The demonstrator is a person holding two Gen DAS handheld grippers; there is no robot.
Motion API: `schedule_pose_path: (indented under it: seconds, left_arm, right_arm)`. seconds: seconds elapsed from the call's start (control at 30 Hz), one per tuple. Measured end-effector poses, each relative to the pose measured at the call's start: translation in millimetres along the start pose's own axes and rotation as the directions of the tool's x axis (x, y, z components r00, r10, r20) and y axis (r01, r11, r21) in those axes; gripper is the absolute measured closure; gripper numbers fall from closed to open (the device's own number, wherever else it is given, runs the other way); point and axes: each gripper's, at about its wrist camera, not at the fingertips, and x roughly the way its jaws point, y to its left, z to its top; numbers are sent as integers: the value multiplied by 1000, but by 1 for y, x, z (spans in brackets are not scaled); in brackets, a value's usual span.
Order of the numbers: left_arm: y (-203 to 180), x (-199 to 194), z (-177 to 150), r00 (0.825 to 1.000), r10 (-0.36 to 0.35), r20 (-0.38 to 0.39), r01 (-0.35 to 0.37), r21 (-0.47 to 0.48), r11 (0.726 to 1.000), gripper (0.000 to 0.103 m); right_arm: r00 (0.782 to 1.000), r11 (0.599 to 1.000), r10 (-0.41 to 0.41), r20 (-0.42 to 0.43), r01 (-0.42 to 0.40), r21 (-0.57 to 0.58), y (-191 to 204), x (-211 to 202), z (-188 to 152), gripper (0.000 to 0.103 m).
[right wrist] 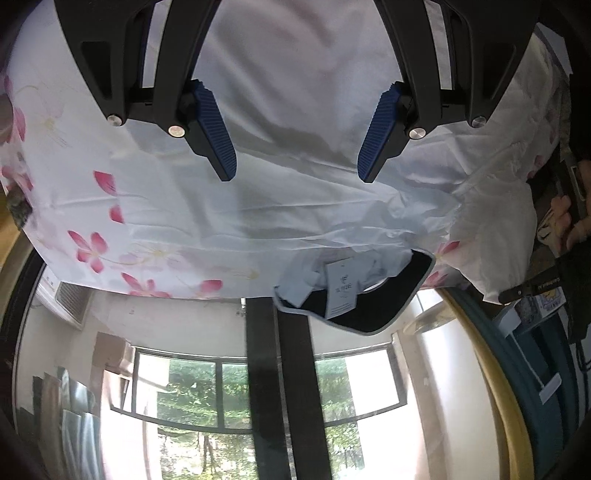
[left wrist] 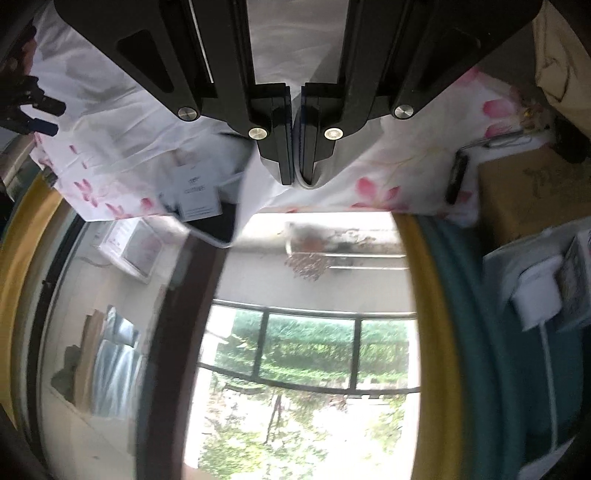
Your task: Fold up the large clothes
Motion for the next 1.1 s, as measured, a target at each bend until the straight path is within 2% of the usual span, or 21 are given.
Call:
schedule_pose_path:
  seconds: [0.27, 0.37, 0.57, 0.6, 0.63, 0.7, 0.8, 0.97, 1.07, 1.1]
  left_arm:
    - [-78, 22, -8, 996, -84, -38, 86, 49, 995, 100]
    - [-107, 33, -19, 988, -127, -83, 132, 59, 990, 100]
    - [-156, 61, -57, 951, -203, -234, 225, 70, 972, 99]
    - [-161, 65, -64, 942, -209, -262, 235, 70, 969, 92]
    - [-166, 69, -71, 928, -230, -292, 259, 64, 964, 76]
    - [-170, 71, -80, 911, -265, -317, 293, 43, 955, 57]
    - [-167, 61, -89, 897, -299, -326, 328, 36, 944, 57]
    - [-132, 32, -90, 908, -310, -280, 323, 0, 946, 57]
    - [-93, 15, -89, 929, -279, -245, 278, -38, 960, 57]
    - [-72, 9, -90, 940, -253, -229, 246, -55, 968, 57]
  right_arm:
    - [999, 999, -18, -28, 18, 28, -38, -9, -15, 35]
    - [999, 999, -23, -23, 24, 41, -50, -14, -19, 35]
    - [998, 996, -55, -31, 57, 73, -72, -19, -29, 34]
    - [998, 995, -61, -34, 64, 77, -75, -19, -31, 34]
    - [997, 995, -65, -37, 67, 79, -77, -19, -32, 34]
    - [996, 994, -75, -44, 78, 81, -79, -20, -34, 34]
    - [995, 993, -89, -54, 93, 74, -79, -21, -35, 35]
    - [993, 994, -102, -66, 104, 27, -62, -14, -28, 34]
    - [993, 995, -98, -71, 97, -16, -43, -5, -19, 34]
    - [993, 995, -90, -71, 87, -43, -30, 1, -13, 35]
